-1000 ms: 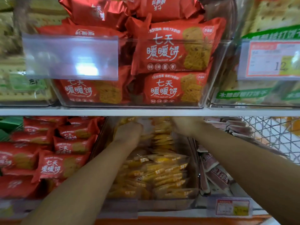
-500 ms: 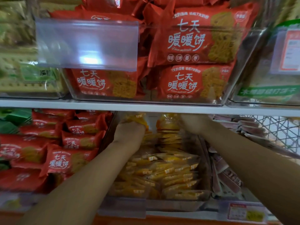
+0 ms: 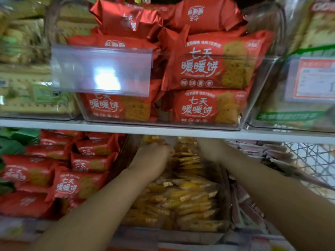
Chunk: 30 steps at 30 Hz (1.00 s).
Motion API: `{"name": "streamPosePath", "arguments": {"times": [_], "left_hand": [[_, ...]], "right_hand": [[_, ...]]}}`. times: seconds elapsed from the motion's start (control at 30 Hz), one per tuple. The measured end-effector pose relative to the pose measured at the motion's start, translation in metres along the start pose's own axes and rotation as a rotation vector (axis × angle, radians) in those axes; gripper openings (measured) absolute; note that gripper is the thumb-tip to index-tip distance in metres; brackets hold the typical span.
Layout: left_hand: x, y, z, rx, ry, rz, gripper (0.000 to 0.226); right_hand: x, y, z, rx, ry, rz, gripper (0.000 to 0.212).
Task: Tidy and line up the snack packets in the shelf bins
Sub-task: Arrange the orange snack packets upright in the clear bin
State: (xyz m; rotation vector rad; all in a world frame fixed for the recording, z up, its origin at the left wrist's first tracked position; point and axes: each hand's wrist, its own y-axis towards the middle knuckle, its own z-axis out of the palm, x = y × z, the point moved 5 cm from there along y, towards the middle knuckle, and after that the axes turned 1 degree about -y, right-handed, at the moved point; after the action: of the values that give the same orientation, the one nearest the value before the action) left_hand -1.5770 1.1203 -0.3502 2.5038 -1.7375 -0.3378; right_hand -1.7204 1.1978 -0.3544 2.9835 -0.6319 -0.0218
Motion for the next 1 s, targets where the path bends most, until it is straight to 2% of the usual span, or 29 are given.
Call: {"name": "streamPosePath", "arguments": {"times": [0.07,0.1,0.13,0.17,0.23,0.33,0.4,0.47,0.63,0.73,1.0], "left_hand": [[-0.006,-0.001,0.002,0.03,-0.198,0.002,0.02],[-0.008,0.0,0.006,0.093,-0.306,-0.028,0.013],[-0.009,0.002,0.01,0.158,-0.388,-0.066,0.017],[-0.011,0.004,0.015,0.216,-0.424,-0.09,0.026],[-0.013,0.008,0.024,0.346,-0.356,-0.102,0.038],[-0.013,0.011,0.032,0.516,-0.294,-0.086,0.033],[-0.011,0.009,0.03,0.581,-0.314,-0.092,0.03],[-0.01,0.008,0.029,0.609,-0.31,-0.112,0.031],[-0.008,0.014,0.046,0.676,-0.252,-0.082,0.038],[-0.006,0.018,0.044,0.63,-0.403,-0.143,0.037],[0.0,0.025,0.052,0.541,-0.757,-0.3,0.035]], "right_hand": [[0.006,-0.024,-0.022,-0.126,0.106,-0.008,0.047],[0.01,-0.039,-0.029,-0.144,0.171,-0.013,0.042],[0.013,-0.051,-0.033,-0.125,0.22,-0.047,0.036],[0.016,-0.061,-0.033,-0.054,0.255,-0.071,0.032],[0.027,-0.08,-0.027,0.125,0.232,-0.127,0.041],[0.037,-0.1,-0.02,0.325,0.122,-0.188,0.07],[0.037,-0.104,-0.017,0.333,0.062,-0.224,0.07],[0.037,-0.104,-0.015,0.274,0.001,-0.275,0.06],[0.035,-0.113,-0.006,0.119,-0.082,-0.315,0.066],[0.034,-0.118,-0.004,-0.014,-0.065,-0.323,0.063],[0.04,-0.119,-0.012,0.086,0.05,-0.334,0.072]]}}
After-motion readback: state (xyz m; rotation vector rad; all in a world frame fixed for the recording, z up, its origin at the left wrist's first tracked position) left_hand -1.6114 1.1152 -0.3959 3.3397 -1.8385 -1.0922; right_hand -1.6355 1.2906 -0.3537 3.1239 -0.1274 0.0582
